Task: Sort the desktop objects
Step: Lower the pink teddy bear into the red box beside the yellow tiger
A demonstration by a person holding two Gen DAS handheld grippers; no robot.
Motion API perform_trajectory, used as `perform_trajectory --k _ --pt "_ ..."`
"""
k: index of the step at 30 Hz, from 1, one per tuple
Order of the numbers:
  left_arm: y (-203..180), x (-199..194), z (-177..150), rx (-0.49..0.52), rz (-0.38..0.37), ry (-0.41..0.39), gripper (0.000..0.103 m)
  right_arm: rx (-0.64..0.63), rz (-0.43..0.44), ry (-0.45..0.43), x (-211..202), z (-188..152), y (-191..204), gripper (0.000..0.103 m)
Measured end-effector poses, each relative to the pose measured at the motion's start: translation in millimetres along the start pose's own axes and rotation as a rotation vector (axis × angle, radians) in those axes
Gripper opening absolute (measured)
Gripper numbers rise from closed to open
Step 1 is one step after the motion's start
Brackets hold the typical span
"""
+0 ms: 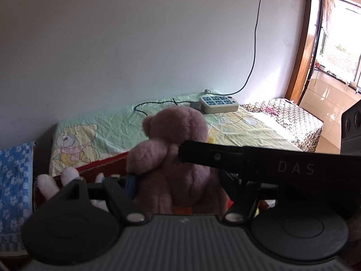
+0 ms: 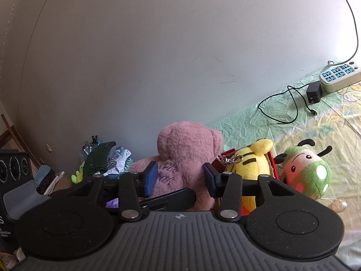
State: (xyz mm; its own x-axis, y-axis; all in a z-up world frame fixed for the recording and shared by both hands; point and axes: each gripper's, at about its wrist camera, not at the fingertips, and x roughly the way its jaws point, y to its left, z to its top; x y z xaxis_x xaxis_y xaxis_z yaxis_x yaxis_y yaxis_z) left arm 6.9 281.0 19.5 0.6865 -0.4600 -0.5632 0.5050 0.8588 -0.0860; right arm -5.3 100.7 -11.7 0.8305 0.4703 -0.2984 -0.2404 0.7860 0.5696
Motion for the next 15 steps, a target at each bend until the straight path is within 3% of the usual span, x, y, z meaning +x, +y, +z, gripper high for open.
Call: perform_trajectory --k 7,11,15 --pt "16 31 -18 0.017 -0.034 0.076 0.071 -0.029 -0.095 0.037 20 -15 -3 0.036" --pt "17 50 -28 0.040 -0.059 0.127 0.077 -0.077 -0.121 0.037 25 -17 3 0.035" --pt "17 55 -28 0.058 -0.065 0.145 0.077 -0.083 -0.146 0.052 32 -18 1 0.036"
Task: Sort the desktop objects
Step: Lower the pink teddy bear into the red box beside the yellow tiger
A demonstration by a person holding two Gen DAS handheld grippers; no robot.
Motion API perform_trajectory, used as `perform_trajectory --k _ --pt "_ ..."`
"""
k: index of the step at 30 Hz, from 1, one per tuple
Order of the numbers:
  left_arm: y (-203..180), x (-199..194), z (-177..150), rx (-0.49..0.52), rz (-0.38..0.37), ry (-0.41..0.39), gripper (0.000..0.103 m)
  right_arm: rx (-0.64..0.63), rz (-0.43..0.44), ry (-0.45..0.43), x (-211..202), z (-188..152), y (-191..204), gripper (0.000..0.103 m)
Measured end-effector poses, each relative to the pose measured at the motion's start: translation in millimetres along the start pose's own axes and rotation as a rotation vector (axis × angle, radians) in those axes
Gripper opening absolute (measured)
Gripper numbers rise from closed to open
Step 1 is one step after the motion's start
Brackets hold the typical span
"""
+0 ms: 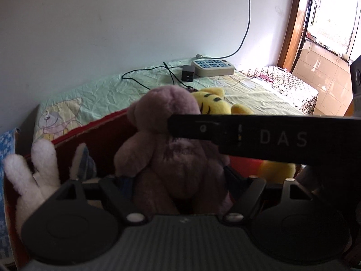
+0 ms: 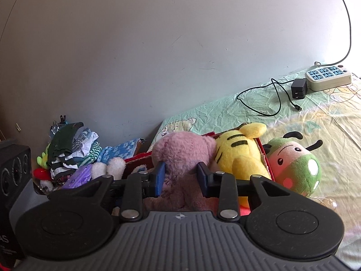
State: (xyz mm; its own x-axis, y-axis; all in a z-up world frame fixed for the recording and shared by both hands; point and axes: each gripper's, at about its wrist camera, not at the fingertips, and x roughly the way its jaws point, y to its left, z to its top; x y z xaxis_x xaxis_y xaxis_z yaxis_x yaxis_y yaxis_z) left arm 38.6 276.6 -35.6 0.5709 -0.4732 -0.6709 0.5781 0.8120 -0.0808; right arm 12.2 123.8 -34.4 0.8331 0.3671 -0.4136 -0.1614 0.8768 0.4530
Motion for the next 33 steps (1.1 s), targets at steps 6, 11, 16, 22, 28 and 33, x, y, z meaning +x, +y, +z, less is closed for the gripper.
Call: perform_trajectory --k 6,11,16,22,28,33 --pt "4 -4 -2 -0.016 0.027 0.007 0.077 -0.059 0.013 0.047 7 4 7 0.036" --pt "6 -1 4 -0.009 0.087 0.015 0.077 -0.092 0.036 0.073 19 12 10 0.035" --pt "9 10 7 -0.011 0.101 0.058 0.076 -0.176 0.015 0.105 32 13 13 0.035" --pt "10 3 6 -0.011 0.090 0.057 0.084 -0.144 0.040 0.082 25 14 4 0.033" --pt "11 -10 6 -0.024 0.054 0.031 0.091 -0.127 0.054 0.066 16 17 2 0.029" --pt "11 -16 4 -0.038 0.047 0.021 0.093 -0.104 0.119 0.082 -6 19 -3 0.029"
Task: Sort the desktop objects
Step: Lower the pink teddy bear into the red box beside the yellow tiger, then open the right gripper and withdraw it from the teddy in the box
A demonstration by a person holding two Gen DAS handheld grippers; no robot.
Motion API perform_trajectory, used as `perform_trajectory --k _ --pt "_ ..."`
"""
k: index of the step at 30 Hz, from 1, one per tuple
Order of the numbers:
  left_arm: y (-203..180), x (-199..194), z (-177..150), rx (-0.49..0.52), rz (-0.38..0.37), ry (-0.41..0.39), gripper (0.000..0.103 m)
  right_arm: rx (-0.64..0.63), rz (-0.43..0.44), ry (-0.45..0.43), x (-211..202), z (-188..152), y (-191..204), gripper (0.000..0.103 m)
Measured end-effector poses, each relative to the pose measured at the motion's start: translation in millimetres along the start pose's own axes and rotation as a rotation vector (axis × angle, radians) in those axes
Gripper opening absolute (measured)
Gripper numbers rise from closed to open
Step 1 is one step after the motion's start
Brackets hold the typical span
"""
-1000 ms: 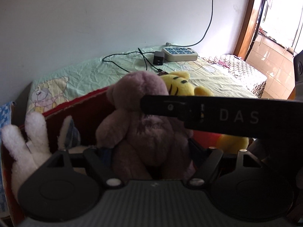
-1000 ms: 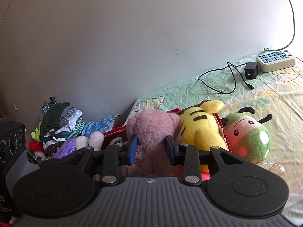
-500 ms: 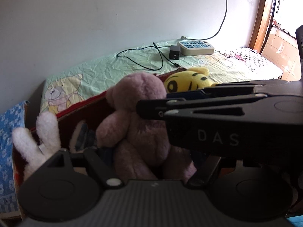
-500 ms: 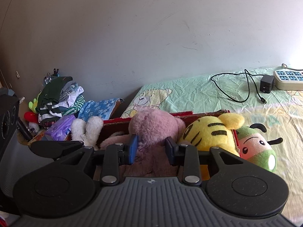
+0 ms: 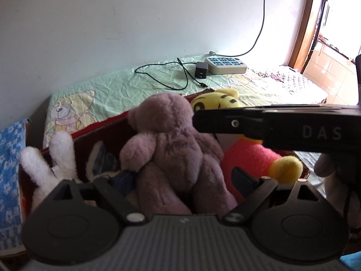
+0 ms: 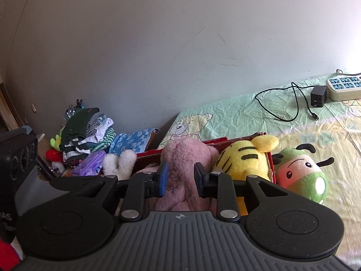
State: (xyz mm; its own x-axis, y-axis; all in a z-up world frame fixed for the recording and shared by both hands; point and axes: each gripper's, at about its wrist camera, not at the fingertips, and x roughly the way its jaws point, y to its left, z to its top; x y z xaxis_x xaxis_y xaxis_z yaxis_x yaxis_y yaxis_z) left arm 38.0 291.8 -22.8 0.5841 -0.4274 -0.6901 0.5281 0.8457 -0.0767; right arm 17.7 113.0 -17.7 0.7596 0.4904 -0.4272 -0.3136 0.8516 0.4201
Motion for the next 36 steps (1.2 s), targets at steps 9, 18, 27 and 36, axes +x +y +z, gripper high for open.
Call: perform_trajectory --k 9,18,27,36 --pt "-7 -21 -10 0.039 0.002 -0.024 0.096 -0.003 0.034 0.167 8 -6 5 0.028" --pt "-15 -9 -17 0.021 -0.047 0.007 0.097 -0.058 -0.062 0.201 29 -11 9 0.023" --pt "-15 12 -18 0.023 -0.052 0.049 0.098 -0.140 -0.074 0.245 43 -17 6 0.021" --pt "-13 14 -13 -0.006 -0.037 0.065 0.099 -0.092 -0.054 0.246 45 -15 1 0.022"
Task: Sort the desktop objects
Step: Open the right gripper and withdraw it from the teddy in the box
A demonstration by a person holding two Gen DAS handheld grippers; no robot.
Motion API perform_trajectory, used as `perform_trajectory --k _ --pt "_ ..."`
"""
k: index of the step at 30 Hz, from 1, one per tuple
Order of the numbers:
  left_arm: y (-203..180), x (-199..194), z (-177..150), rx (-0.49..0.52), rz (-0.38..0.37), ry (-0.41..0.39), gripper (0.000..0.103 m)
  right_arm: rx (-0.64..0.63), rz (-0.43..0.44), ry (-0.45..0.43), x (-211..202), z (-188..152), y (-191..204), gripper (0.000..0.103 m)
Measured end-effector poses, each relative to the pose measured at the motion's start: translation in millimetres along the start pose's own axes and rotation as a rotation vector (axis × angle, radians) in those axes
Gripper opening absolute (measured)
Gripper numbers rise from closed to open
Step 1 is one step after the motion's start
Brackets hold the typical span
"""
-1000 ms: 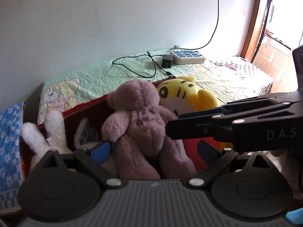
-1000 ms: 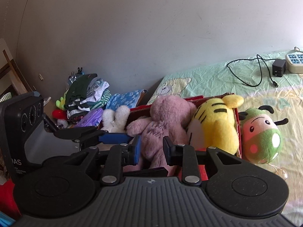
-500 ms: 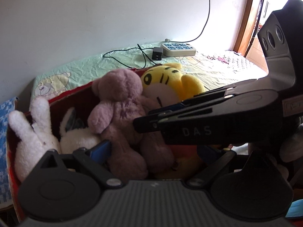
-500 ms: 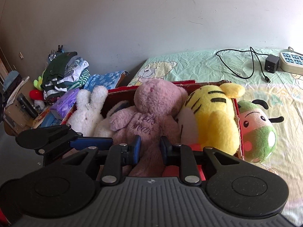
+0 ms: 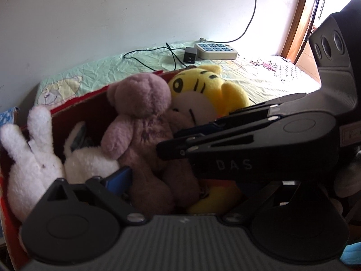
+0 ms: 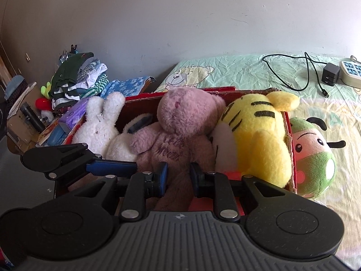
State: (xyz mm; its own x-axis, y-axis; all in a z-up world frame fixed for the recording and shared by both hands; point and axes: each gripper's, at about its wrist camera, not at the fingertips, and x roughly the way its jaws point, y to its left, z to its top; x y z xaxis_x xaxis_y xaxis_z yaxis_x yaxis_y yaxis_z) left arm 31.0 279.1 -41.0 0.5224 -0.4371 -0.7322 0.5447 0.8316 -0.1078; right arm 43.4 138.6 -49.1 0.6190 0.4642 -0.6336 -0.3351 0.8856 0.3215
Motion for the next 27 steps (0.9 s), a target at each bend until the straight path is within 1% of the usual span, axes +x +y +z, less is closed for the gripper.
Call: perform_trajectory --k 3,7,14,27 --pt "1 -2 4 -0.016 0.015 0.004 0.100 0.025 0.005 -0.021 -8 -1 1 0.023" --pt "4 -2 5 -0.027 0.025 0.011 0.100 0.067 0.025 -0.036 -18 -2 -2 0.023" --pt "-5 3 2 0.023 0.085 0.022 0.100 0.113 0.035 -0.030 -20 -7 -8 0.022" --pt "-4 6 2 0.007 0.088 0.028 0.101 0.103 0.000 -0.031 -17 -13 -8 0.021"
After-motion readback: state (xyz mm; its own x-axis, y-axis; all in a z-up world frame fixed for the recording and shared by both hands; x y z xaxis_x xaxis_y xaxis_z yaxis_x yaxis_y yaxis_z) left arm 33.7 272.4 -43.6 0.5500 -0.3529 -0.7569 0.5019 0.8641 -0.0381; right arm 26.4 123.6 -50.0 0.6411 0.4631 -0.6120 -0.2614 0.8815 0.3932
